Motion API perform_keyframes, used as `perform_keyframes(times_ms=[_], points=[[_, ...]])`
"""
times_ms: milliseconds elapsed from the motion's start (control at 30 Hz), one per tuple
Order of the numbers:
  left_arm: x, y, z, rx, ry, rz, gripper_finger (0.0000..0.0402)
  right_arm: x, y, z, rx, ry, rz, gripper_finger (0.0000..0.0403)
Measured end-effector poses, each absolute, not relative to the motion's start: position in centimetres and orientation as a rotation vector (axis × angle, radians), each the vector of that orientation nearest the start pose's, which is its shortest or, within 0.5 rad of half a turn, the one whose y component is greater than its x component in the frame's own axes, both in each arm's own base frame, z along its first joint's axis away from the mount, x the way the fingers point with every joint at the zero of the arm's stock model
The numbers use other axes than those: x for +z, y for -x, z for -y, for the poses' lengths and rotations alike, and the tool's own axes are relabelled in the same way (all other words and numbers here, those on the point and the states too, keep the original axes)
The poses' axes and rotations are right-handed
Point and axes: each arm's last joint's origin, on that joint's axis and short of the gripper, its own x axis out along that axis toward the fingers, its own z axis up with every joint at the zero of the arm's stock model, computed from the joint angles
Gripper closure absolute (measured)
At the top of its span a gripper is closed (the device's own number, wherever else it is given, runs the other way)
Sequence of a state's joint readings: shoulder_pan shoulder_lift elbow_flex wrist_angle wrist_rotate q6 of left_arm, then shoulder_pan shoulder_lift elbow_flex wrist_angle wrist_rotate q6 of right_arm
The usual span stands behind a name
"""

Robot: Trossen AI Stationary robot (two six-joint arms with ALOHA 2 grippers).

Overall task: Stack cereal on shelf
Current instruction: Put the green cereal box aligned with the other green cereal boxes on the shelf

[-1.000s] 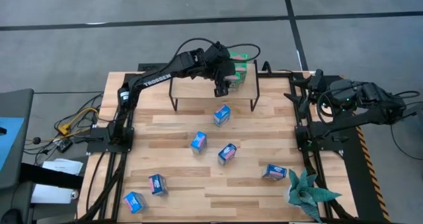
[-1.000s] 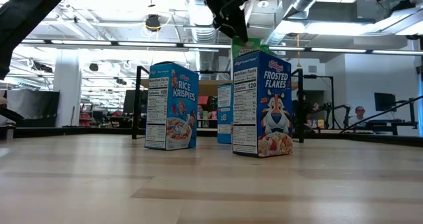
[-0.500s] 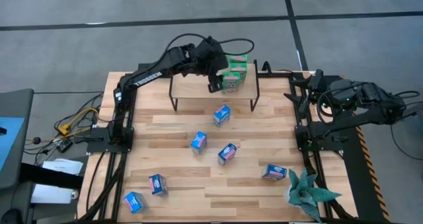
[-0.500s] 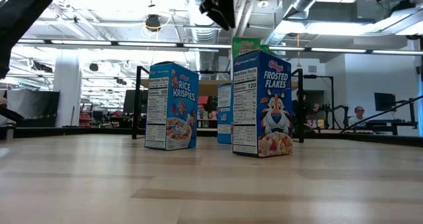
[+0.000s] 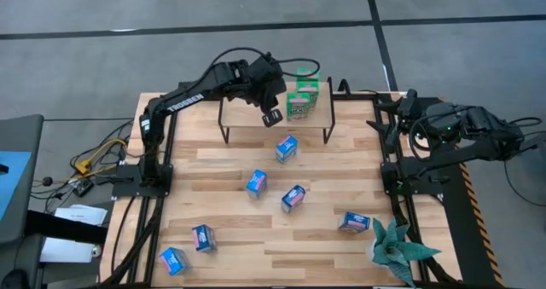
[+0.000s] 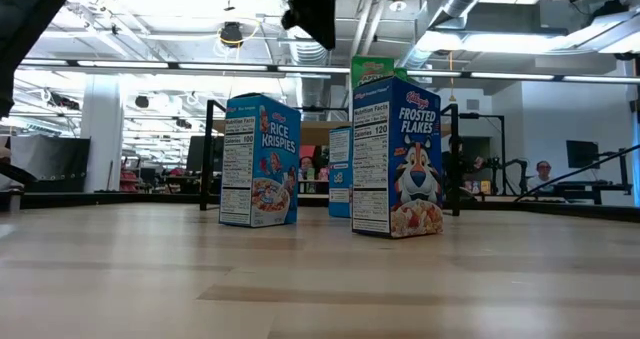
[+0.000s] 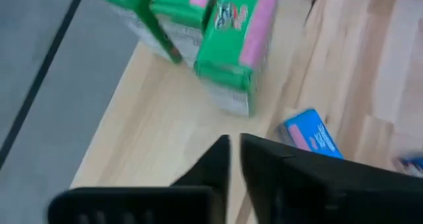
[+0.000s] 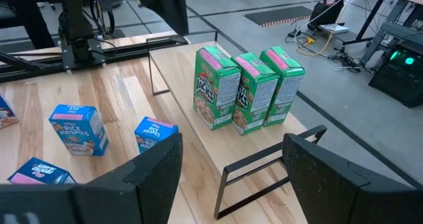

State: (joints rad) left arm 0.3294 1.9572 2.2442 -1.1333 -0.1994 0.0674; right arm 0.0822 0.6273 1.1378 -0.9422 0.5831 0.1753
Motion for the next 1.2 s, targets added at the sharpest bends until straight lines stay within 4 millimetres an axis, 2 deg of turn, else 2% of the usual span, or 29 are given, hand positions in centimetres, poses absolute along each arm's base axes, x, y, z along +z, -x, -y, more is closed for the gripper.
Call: perform_keyframes(times_ms=[267, 833, 1200], points=[[38.0, -38.4, -14.3, 0.512, -0.009, -0.902, 0.0398, 39.1, -7.5, 1.0, -0.526, -0.021, -0.383, 0.0117], [35.6, -40.1, -14.6, 0.484, 0.051, -0.809, 0.0401, 38.8, -7.3, 1.0, -0.526, -0.012, -0.410, 0.0117], [35.9, -40.5, -14.6, 0.475, 0.067, -0.747, 0.0401, 38.8, -7.3, 1.0, -0.525, -0.012, -0.410, 0.0117]])
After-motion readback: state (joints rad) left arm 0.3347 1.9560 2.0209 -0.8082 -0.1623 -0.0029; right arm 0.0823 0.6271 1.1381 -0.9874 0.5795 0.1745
